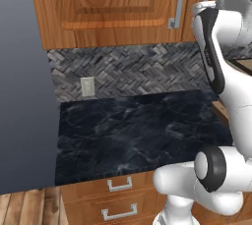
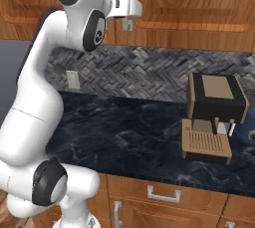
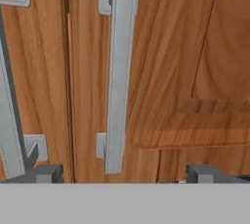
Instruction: Move the bowls from the cabinet to the plates on the dining table.
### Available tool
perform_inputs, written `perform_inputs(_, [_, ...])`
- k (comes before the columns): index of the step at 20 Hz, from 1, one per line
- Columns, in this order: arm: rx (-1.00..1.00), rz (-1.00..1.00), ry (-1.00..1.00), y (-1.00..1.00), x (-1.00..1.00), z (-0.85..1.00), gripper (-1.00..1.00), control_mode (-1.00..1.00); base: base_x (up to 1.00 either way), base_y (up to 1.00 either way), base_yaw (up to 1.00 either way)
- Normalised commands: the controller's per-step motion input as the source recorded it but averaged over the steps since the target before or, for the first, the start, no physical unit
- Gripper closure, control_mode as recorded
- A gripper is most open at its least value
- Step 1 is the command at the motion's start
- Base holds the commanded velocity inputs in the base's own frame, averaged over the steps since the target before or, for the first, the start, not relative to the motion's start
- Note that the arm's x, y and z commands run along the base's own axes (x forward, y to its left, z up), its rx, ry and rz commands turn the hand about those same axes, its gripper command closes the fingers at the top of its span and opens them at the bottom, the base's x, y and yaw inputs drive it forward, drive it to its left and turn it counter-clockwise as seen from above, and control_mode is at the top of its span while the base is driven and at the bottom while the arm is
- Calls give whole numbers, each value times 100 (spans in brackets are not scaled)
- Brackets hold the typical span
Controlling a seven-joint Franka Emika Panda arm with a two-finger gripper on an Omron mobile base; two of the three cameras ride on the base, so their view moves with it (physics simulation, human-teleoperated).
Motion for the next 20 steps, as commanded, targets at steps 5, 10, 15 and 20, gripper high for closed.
perform_inputs(5, [0,0,-5,0,38,0,-100,-100,0,0,0])
perform_inputs(10, [0,0,-2,0,46,0,-100,-100,0,0,0])
perform_inputs(15, [0,0,0,-7,44,0,-100,-100,0,0,0])
perform_inputs(20, [0,0,0,-18,40,0,-100,-100,0,0,0])
